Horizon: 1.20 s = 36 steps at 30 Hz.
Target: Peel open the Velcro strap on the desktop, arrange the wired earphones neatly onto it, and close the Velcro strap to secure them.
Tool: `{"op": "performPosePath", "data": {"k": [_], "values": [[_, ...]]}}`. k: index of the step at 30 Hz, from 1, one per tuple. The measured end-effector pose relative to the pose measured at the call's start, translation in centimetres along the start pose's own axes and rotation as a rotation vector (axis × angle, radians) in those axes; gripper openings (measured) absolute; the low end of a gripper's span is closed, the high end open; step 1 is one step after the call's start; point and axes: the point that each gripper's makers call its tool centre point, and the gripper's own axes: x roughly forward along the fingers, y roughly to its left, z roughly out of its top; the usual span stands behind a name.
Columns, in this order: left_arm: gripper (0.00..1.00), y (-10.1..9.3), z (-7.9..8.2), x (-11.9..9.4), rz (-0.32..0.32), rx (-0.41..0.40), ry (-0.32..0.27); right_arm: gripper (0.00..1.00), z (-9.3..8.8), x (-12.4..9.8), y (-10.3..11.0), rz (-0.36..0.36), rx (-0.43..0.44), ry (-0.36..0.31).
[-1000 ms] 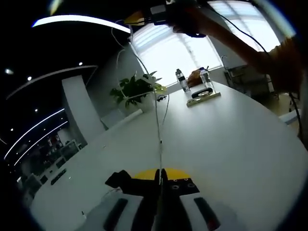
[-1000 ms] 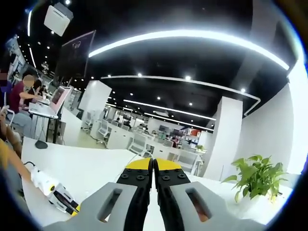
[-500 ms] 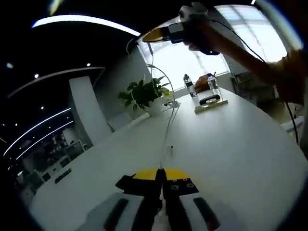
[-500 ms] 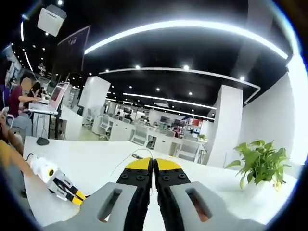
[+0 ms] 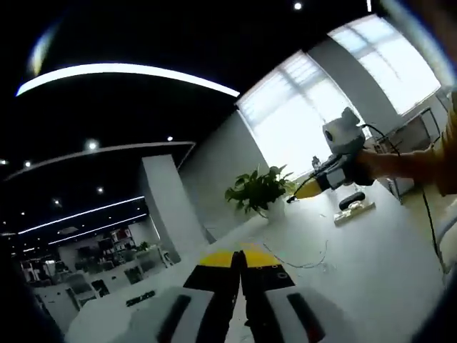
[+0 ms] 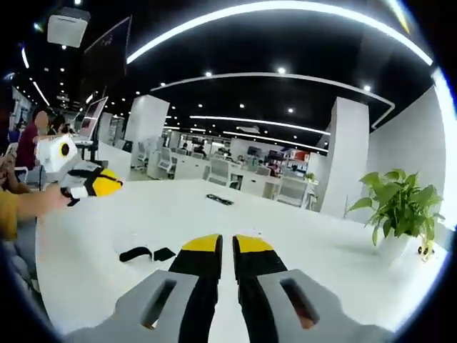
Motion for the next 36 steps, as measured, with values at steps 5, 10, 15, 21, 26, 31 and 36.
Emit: {"op": "performPosePath", "data": {"k": [5,10,15,21,26,31,36], "values": [[0.06,2.2,4.3,-0.1,0.040,0.018,-0.057,0.10,0.0,-0.6,1.3,0.030,-0.006,-0.013],[0.06,2.0,5.9,0.2,0.029,0.057,-0.051,0.10,0.5,-0.7,5.4,0.151,0.020,-0.037],[0.06,-1.7,3.7,0.5,-0.096,0.068,0.038,0.11,2.2,-1.0,8.8,0.258,0.062,-0.083],[0.06,-6.5,0.1,0.1,-0.213,0.021,0.094,0.11,3.2,-1.2,9.2,0.278,0.081,-0.117],[0.06,-8.9,-2.1,0.2,-0.268,0.050,0.133,0.11,2.3,-1.3,8.9,0.256,0.057,-0.103],[0.06,-10.1,-3.8,-0.1,-0.291,0.048,0.156,0.11,0.7,-1.6,9.9,0.289,0.066,-0.074],[0.06,-10.7,-4.6,-0.4,-0.306,0.064,0.169,0.11,-0.2,-2.1,12.4,0.332,0.028,-0.071]]}}
